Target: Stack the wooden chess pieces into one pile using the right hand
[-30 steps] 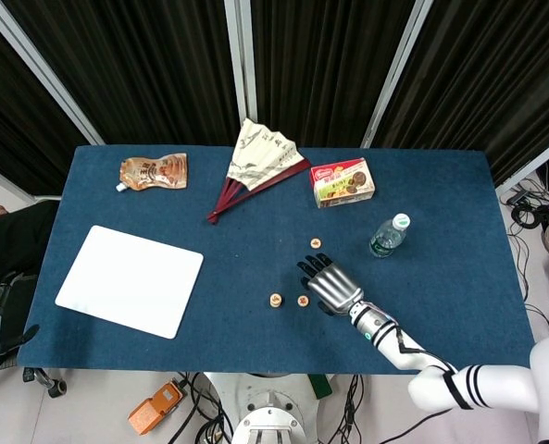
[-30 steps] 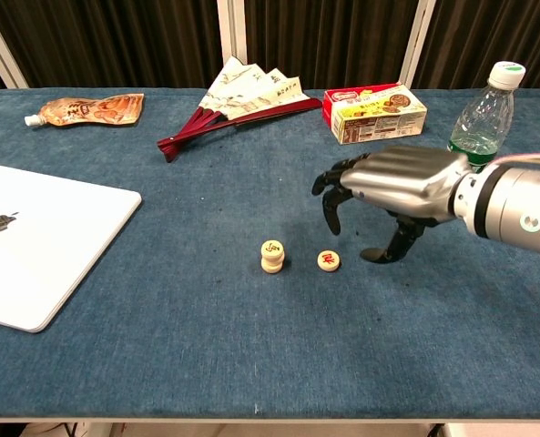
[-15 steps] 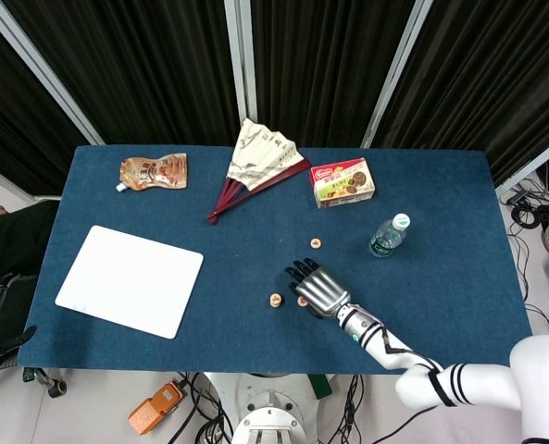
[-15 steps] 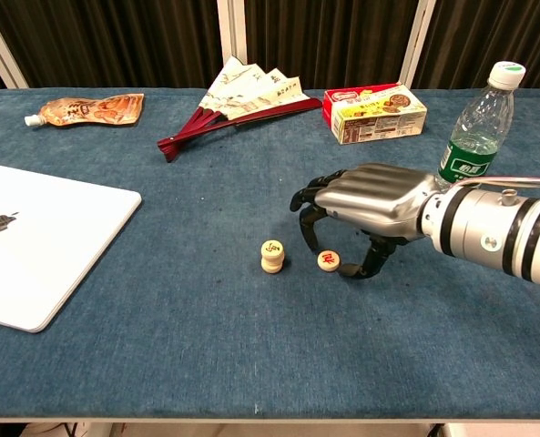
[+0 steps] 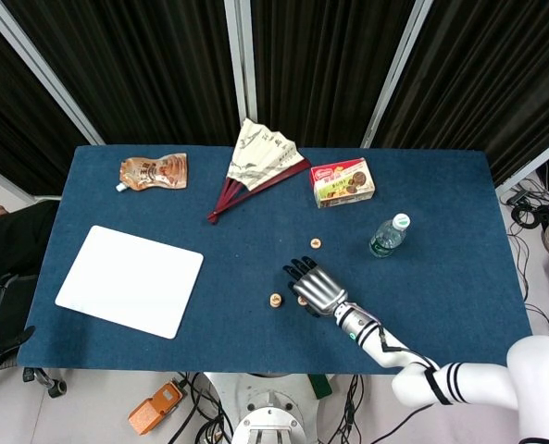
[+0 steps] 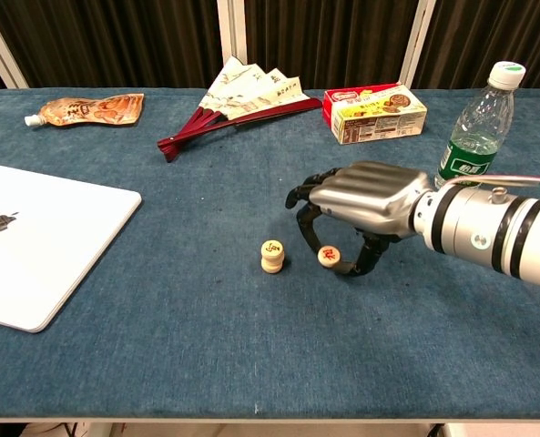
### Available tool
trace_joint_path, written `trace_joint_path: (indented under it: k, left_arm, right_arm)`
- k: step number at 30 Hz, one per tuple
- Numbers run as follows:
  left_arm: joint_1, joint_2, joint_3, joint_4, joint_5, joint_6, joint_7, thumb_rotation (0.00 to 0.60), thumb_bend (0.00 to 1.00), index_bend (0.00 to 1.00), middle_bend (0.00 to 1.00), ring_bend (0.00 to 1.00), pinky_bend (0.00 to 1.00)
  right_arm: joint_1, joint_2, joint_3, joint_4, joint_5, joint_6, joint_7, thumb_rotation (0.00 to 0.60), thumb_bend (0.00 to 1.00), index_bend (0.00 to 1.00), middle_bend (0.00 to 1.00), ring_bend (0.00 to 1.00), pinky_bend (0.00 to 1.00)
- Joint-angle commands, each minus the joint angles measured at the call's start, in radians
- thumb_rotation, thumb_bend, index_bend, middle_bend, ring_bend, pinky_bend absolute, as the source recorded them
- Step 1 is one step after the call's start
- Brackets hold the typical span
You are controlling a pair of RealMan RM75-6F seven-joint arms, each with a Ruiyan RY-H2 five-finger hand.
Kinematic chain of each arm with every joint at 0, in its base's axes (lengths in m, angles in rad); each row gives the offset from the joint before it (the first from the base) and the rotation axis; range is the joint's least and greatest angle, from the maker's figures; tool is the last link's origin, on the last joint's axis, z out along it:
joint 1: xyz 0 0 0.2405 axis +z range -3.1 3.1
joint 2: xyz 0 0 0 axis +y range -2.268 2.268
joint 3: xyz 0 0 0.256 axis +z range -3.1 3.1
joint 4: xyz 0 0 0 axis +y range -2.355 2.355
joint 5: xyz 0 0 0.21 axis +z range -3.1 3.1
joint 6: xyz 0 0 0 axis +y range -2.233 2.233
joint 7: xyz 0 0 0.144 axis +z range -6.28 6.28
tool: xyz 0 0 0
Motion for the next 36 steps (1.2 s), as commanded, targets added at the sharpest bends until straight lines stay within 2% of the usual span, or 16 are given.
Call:
trace_joint_path:
  k: [1,7,14,22,36]
  left_arm:
    - [0.0,0.002,-0.001,-0.001,0.001,0.002,0.0,0.6,0.0,0.18,0.16,0.12,0.0]
    - [-0.002,0.006,-0.002,-0.01,0.004,0.003,0.006,0.6,0.0,0.18,0.16,0.12,0.0]
    - [-0.001,0.006,0.0,-0.016,0.003,0.001,0.011,0.6,0.0,0.18,0.16,0.12,0.0]
    - [0.0,0.004,0.0,-0.01,-0.001,-0.002,0.007,0.6,0.0,0.18,0.16,0.12,0.0]
    - [0.001,0.001,-0.001,-0.003,-0.005,-0.004,0.002,0.6,0.0,0.18,0.16,0.12,0.0]
  right_arm:
    - [0.001,0.032,0.021,-0.045,-0.015,0.023,-0.004,0.6,0.44,0.57,0.18,0.15,0.18]
    - [0.029,0.063,0.06,-0.123,-0.002,0.011,-0.033,0.6,0.44,0.56,0.18,0.15,0.18]
    - [0.085,0.013,0.088,-0.109,0.073,-0.035,-0.108,0.6,0.44,0.55,0.18,0.15,0.18]
    - [0.116,-0.015,0.082,-0.103,0.129,-0.044,-0.161,0.6,0.44,0.53,0.18,0.15,0.18]
    - [0.134,-0.023,0.069,-0.101,0.155,-0.031,-0.169,0.6,0.44,0.51,0.18,0.15,0.18]
